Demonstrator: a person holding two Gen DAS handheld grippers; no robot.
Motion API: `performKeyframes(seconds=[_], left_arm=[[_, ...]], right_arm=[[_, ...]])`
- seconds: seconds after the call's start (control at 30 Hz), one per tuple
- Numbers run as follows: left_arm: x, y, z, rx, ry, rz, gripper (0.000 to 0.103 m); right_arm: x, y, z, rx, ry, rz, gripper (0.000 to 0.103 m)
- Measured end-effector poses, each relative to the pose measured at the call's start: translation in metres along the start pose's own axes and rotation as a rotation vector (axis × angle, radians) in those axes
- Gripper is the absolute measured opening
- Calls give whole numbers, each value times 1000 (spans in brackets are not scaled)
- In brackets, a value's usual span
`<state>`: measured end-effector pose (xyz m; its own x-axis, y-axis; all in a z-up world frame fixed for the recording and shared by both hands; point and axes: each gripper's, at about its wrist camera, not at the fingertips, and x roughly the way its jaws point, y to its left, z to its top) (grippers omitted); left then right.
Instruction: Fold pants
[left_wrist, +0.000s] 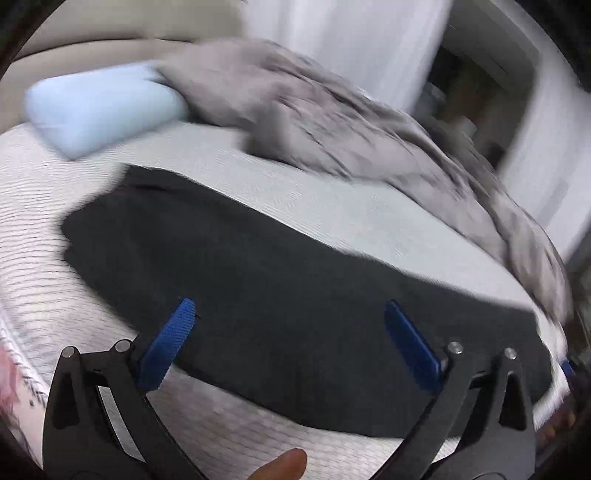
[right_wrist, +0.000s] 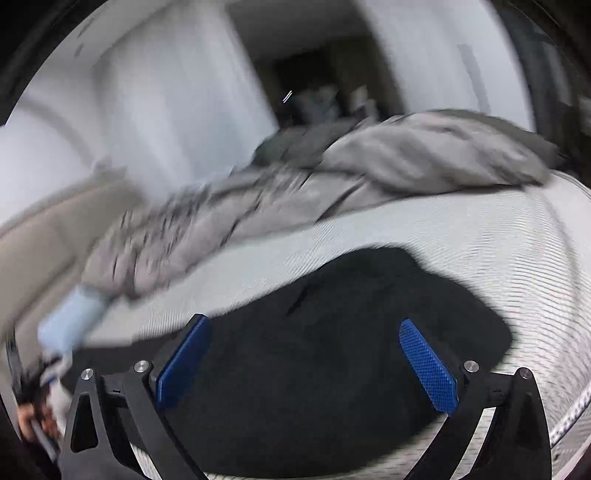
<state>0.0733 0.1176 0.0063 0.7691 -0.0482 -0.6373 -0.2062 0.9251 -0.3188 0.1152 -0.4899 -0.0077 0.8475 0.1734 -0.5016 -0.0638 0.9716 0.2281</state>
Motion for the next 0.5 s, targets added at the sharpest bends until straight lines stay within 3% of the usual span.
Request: performKeyframes(seconds=[0.03, 0.1, 0.27, 0.37, 0.5], left_arm=[[1, -19, -7, 46, -11, -50, 102], [9, -46, -20, 107, -26, -65, 102], [57, -108, -64, 261, 105, -186, 102], [78, -132, -88, 388, 202, -125, 102], [78, -140, -109, 525, 165, -104, 102]], right_arm=[[13, 17, -2, -55, 42, 23, 103], [30, 43, -13, -136, 89, 57, 103], [90, 106, -54, -391, 274, 95, 103], [116, 114, -83, -499, 365, 33, 103], [105, 80, -81, -483, 364, -2, 103]])
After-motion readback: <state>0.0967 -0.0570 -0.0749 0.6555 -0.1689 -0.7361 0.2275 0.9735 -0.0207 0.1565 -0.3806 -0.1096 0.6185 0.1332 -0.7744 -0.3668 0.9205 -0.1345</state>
